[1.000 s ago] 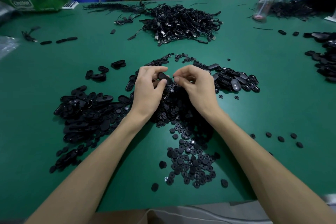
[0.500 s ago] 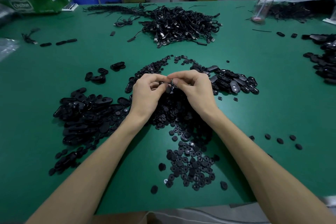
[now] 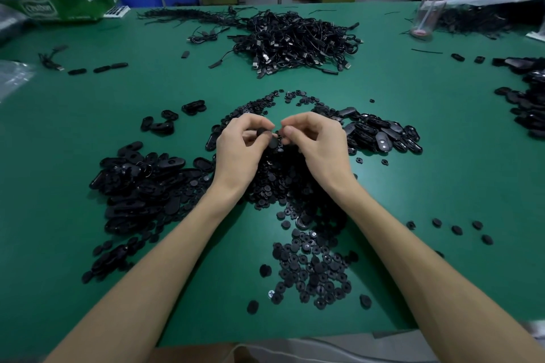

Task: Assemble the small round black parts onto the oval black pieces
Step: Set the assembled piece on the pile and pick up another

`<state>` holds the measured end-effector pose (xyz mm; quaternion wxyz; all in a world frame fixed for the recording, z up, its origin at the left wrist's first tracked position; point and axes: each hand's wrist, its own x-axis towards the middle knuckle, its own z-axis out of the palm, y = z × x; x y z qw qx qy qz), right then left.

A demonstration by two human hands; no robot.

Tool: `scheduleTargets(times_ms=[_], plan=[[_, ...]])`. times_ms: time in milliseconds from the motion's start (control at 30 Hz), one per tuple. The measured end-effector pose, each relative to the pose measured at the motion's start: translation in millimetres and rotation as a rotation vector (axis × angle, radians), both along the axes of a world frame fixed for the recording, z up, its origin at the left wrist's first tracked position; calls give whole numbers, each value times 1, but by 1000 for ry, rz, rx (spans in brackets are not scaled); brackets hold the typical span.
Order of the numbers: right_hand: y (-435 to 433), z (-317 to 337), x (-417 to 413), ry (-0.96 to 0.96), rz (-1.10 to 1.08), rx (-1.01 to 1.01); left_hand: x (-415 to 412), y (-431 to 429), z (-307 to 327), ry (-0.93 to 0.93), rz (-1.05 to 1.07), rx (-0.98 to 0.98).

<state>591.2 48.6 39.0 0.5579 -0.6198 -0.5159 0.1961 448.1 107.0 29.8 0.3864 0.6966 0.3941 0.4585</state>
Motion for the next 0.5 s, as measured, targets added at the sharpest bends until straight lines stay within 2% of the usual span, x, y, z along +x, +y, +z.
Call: scheduleTargets(times_ms=[233,500], plan=[[-3,6,-4,-10,-52,45,-2,3,-1,-108,99,-112],[-4,4,-4,-20,-45,-19,-5,4,1,-210,128,-155]])
